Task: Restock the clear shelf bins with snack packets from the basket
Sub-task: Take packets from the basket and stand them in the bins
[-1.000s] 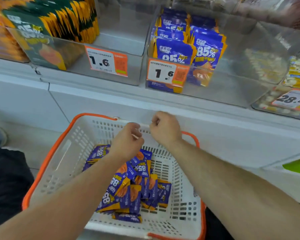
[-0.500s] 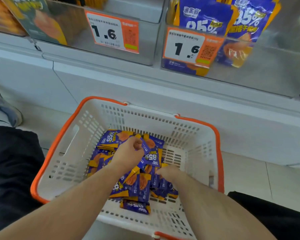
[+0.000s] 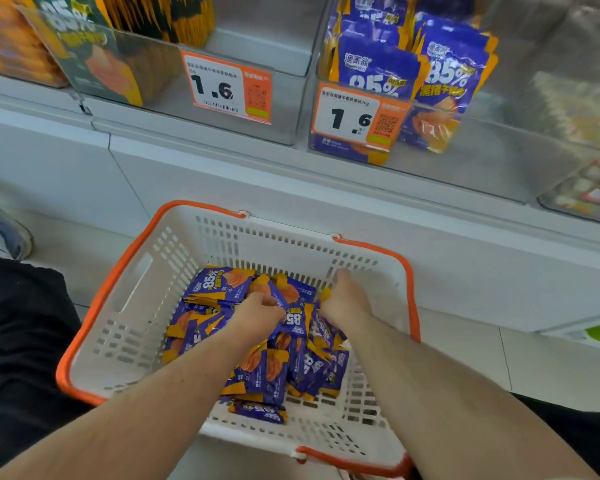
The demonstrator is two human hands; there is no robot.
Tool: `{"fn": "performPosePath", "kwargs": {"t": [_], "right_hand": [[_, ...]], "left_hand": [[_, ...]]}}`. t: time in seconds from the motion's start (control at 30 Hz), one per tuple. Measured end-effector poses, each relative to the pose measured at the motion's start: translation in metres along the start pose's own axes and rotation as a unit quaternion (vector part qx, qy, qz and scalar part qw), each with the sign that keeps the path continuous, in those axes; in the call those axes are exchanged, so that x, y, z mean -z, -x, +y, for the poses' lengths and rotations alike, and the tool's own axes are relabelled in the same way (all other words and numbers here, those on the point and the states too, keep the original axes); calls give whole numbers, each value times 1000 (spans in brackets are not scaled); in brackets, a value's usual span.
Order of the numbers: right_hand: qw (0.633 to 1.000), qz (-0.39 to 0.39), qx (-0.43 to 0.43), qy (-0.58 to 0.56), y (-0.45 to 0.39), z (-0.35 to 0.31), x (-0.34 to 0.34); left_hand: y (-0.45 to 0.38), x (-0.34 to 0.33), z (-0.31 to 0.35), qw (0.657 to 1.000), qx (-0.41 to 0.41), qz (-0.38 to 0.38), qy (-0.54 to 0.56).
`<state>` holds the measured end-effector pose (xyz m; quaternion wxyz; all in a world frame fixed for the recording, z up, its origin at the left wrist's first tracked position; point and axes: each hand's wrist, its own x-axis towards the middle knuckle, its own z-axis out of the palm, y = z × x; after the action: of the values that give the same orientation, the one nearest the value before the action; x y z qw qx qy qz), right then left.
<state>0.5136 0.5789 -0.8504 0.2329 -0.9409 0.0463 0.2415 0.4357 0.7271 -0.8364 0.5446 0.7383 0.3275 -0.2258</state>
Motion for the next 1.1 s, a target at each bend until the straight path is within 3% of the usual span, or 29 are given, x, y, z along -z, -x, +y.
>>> {"fn": "performPosePath", "kwargs": {"t": [0.1,0.2,0.3,0.37,0.43,0.53,0.7,0.83,0.9,0.97,1.03,1.1], "right_hand": [[998,-53,7,-43,2,-30,33],[984,-63,6,-165,11,-53,53],[963,-75,3,-259,18,-64,65],[960,-102,5,-261,28,-67,77],[980,-90,47,-169,30,-62,91],[993,-8,114,-23,37,-57,116],[975,-17,177,-132,51,-57,140],[963,13,187,-193,55,-54,154],[949,50,211,-228,56,-54,173],[926,138,262,-234,59,-55,194],[891,230,307,-244,67,-58,216],[846,316,335,-270,76,-61,238]], "left_hand": [[11,0,5,987,67,6,149],[18,1,14,924,128,-54,355],[21,1,27,849,90,-86,513],[20,3,34,840,38,-74,536],[22,8,42,884,-25,-2,468],[27,16,55,950,-159,95,251],[48,21,86,946,-298,68,106],[55,24,118,926,-364,102,13],[58,31,140,873,-434,219,-33],[57,42,167,794,-470,373,-97],[52,50,191,775,-441,430,-143],[43,52,208,767,-432,436,-187]]}}
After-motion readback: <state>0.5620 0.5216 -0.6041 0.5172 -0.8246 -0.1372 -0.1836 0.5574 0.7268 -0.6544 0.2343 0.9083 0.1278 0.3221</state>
